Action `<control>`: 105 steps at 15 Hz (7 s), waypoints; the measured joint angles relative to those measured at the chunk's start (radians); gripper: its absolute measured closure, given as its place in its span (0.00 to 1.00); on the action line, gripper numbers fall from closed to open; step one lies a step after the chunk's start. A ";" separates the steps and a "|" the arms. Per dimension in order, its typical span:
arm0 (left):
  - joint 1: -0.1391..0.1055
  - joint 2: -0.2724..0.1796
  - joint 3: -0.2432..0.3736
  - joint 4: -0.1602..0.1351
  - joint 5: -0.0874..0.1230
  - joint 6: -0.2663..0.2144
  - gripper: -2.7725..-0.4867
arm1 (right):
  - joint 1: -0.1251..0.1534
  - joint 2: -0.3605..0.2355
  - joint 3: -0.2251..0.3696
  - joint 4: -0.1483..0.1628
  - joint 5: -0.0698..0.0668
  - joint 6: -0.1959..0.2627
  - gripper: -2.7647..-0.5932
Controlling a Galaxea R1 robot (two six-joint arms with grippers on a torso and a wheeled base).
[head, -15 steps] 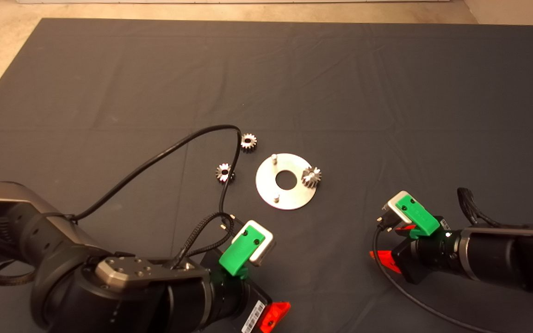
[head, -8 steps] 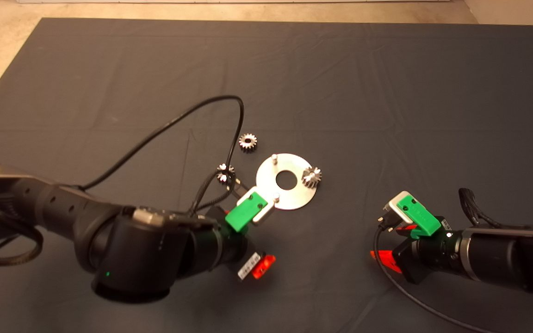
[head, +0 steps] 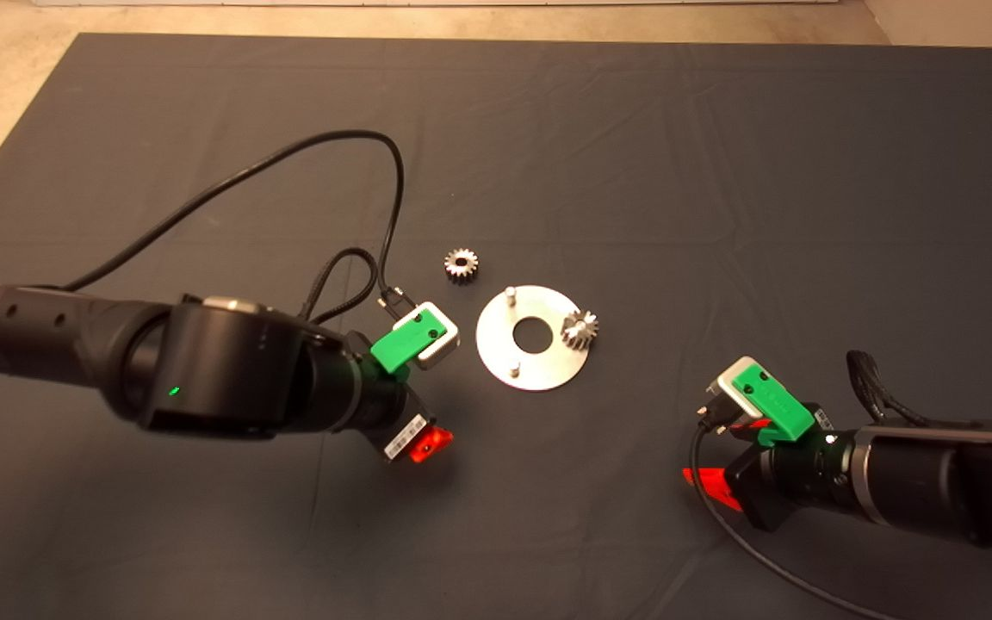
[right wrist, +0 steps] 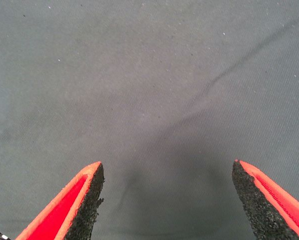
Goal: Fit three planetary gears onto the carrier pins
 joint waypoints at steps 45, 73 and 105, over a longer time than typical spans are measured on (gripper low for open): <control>-0.047 0.075 -0.461 -0.241 -0.282 0.380 0.30 | -0.002 0.015 0.001 0.000 -0.002 0.000 0.40; -0.046 0.061 -0.458 -0.241 -0.306 0.413 0.62 | -0.001 0.015 0.001 0.001 -0.002 0.000 0.40; -0.023 0.044 -0.412 -0.245 -0.306 0.427 0.88 | -0.001 0.015 0.001 0.001 -0.002 0.000 0.40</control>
